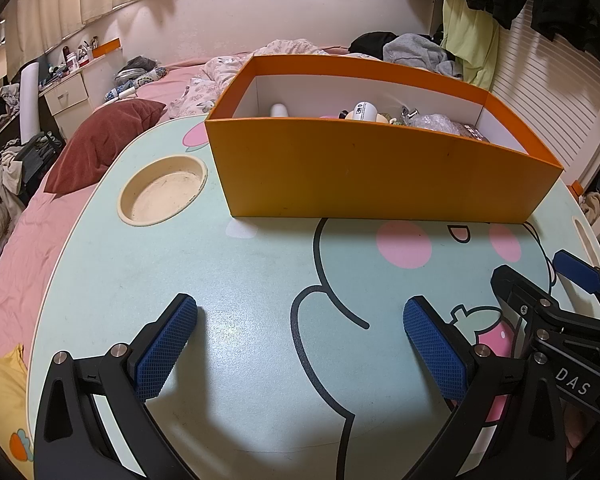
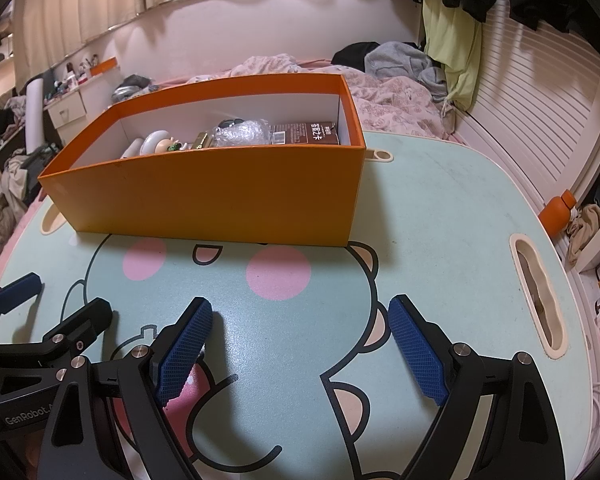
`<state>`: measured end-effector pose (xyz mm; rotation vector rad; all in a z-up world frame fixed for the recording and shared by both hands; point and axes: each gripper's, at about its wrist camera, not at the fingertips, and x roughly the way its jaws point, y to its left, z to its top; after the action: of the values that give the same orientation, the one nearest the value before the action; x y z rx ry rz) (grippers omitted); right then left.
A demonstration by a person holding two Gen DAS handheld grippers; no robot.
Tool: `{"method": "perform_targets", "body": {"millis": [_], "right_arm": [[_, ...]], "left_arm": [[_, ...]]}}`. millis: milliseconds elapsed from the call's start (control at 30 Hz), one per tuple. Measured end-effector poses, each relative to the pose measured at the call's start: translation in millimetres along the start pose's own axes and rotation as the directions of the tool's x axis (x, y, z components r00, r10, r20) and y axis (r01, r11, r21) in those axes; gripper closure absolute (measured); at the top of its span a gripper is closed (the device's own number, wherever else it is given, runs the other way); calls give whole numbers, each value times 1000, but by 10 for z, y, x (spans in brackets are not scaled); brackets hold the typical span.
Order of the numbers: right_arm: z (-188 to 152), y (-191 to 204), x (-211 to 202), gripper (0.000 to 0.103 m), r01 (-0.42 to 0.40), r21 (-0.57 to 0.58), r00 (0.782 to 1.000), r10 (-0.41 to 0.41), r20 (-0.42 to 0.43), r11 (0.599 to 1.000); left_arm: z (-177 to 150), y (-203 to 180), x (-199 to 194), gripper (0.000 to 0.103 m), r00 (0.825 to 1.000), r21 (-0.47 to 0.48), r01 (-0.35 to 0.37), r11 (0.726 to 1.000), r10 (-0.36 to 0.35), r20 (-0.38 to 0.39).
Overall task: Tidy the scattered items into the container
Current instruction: 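Reach into the orange box and grasp the white figurine with the left tool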
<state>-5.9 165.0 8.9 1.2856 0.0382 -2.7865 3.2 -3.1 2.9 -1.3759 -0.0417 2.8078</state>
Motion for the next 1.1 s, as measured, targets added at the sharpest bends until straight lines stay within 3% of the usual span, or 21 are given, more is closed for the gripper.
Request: {"method": "perform_targets", "body": {"millis": [300,367,433,533,600,733,800,900,967,1100], "right_arm": [[-17,-72,-61,13,-38,18,999,38,24,999],[-16,-101,-94,13,-39,30,998,37,56,999],[-2,-97,-159,13,-55,32,994,52,94,998],[1,-89,-224,13,-68,15,990,66,128,998],[-2,-71,-254,14,-66,7,988,64,142,998],[-14,-87,-275,14,-77,15,986,73,151,997],[-23,-103,-279,14,-82,22,985,78,151,996],[-28,-125,-273,14,-84,32,986,78,149,996],[-28,-136,-277,14,-86,40,986,79,150,995],[-35,-149,-275,14,-95,50,986,87,146,994]], "left_arm": [[19,110,-26,0,1000,-18,-4,1000,4,11],[29,232,-149,1,998,-25,-44,999,45,48],[139,393,-357,7,992,-51,-54,997,60,108],[395,568,-695,8,981,-106,38,994,-17,194],[604,558,-793,8,976,-87,102,991,-83,202],[1029,204,-785,10,971,52,147,988,-154,181],[1210,-75,-604,22,979,113,146,983,-160,127],[1344,-197,-156,46,990,79,140,987,-137,-32],[1412,-219,150,49,978,35,172,985,-166,-129],[1481,-202,459,51,979,4,119,993,-117,-167]]}}
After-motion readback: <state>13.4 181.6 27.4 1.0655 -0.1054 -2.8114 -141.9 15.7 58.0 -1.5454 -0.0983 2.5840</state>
